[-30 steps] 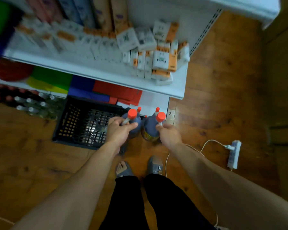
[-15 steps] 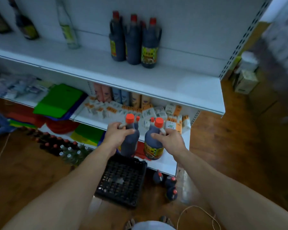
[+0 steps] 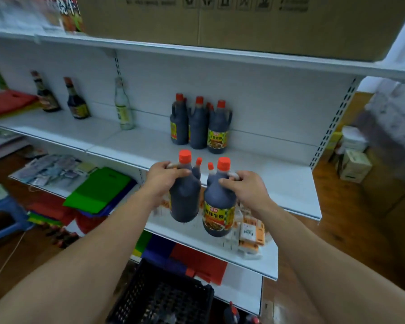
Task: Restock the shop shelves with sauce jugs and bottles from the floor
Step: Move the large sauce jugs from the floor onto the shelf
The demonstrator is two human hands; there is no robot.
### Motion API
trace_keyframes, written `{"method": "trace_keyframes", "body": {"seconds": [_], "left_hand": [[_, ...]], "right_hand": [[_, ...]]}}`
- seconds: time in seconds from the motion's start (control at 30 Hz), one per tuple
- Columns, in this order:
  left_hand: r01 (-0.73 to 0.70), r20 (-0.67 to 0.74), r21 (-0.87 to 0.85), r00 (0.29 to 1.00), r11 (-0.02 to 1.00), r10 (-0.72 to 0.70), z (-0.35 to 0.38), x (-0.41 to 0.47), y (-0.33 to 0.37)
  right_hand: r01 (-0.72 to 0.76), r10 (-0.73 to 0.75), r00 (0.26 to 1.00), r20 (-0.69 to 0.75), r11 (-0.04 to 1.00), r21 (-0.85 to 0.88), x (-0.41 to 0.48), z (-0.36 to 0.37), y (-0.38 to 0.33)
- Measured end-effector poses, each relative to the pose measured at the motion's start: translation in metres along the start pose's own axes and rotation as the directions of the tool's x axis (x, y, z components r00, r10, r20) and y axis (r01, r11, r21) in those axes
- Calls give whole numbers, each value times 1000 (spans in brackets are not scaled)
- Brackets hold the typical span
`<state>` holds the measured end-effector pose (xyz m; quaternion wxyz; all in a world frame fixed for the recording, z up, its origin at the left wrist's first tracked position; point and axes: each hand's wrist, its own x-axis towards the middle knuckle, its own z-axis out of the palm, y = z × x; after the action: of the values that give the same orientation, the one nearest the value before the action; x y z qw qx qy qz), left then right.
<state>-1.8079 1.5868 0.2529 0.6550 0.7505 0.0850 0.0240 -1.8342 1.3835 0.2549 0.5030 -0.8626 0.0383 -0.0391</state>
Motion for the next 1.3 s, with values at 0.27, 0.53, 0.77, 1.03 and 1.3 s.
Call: {"method": "trace_keyframes", "body": {"seconds": [0.27,0.53,0.77,1.03,1.3], "left_hand": [[-29,-72,-28,997,999,27,10,58,46],[-9,-141,-77,990,997,-2,24,100,46],[-19,-70,-82,997,996,13,12,149,35],[-178,70,-27,981,984,180,-4,201,19],[7,187,-69,982,998,6,-9,206,-34]], "right_hand": [[88,-82,996,-35,972,216,84,-27,-24],[53,-12,985,-174,971,235,141,-30,-19],[-61,105,955,-276,985,164,170,-3,-2],[-113,123,859,-496,992,51,173,29,0],[-157,251,835,-490,962,225,158,64,14]]}}
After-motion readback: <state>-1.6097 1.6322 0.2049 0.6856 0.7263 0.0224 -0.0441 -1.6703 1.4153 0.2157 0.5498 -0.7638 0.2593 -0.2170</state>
